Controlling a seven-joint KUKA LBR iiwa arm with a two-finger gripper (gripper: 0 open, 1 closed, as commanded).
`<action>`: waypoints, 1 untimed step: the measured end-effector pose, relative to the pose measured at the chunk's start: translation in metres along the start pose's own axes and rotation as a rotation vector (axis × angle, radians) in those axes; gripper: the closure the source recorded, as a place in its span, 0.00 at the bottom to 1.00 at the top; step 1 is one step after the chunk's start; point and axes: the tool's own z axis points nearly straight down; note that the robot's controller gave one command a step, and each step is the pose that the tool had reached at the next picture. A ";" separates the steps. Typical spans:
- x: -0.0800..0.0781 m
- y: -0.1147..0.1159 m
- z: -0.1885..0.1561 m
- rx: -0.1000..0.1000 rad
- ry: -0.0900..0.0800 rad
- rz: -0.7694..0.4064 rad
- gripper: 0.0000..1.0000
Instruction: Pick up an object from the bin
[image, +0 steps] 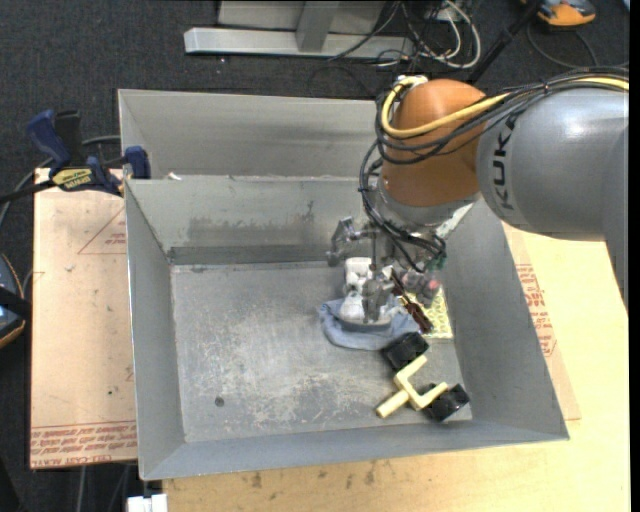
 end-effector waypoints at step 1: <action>0.018 -0.022 0.054 -0.004 -0.002 0.064 0.00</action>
Offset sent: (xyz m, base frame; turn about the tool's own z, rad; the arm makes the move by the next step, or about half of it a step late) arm -0.0238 -0.0420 -0.0736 0.0256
